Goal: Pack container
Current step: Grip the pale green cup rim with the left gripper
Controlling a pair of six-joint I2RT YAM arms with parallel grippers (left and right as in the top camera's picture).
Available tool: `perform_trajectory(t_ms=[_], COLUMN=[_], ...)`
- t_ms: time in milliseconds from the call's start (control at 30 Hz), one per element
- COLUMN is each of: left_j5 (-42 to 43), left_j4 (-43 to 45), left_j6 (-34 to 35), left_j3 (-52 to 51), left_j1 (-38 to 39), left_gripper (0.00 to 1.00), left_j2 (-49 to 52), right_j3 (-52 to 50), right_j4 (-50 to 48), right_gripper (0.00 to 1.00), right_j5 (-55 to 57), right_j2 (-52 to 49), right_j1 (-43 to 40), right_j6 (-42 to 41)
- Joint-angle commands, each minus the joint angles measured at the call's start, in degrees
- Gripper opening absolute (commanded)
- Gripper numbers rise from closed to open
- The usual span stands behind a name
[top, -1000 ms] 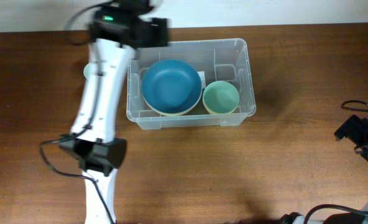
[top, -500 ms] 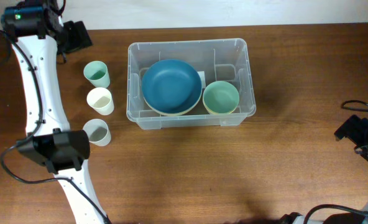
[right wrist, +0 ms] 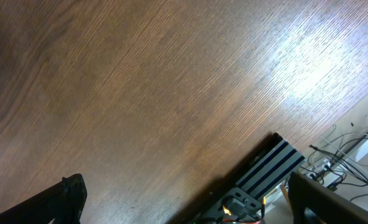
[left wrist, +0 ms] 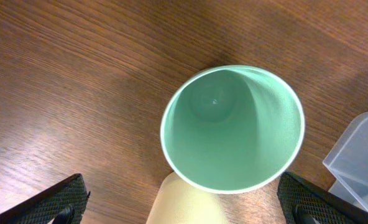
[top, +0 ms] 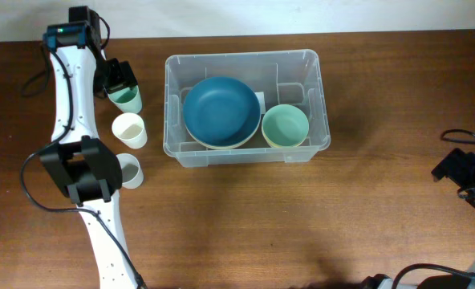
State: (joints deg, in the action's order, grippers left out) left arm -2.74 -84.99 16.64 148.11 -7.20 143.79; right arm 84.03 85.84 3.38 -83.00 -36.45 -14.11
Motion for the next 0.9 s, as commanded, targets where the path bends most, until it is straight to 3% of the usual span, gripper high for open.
perform_trajectory(t_ms=[0, 500, 533, 600, 633, 733, 867], left_j5=[1.1, 1.5, 1.5, 1.6, 1.5, 1.5, 1.5], left_j4=[-0.1, 0.9, 1.3, 1.7, 1.9, 2.1, 3.5], left_j6=[2.2, 3.3, 3.3, 3.3, 3.3, 3.3, 3.2], left_j3=[-0.1, -0.1, -0.1, -0.1, -0.1, -0.1, 0.0], left_j1=[-0.2, -1.0, -1.0, -1.1, -1.2, -1.5, -2.4], left_gripper=[1.0, 0.99, 0.92, 0.56, 0.43, 0.24, 0.13], left_j2=[1.6, 5.8, 5.8, 5.8, 5.8, 5.8, 5.8], right_j3=[-0.2, -0.2, -0.2, -0.2, -0.2, -0.2, -0.2], right_j4=[0.0, 0.0, 0.0, 0.0, 0.0, 0.0, 0.0], right_gripper=[0.99, 0.99, 0.99, 0.99, 0.99, 0.99, 0.99], right_j5=[-0.1, -0.1, -0.1, -0.1, -0.1, -0.1, -0.1], right_j2=[-0.2, -0.2, -0.2, -0.2, -0.2, -0.2, -0.2], right_j1=[-0.4, -0.4, -0.4, -0.4, -0.4, -0.4, -0.4], right_j6=[0.2, 0.2, 0.2, 0.2, 0.2, 0.2, 0.2])
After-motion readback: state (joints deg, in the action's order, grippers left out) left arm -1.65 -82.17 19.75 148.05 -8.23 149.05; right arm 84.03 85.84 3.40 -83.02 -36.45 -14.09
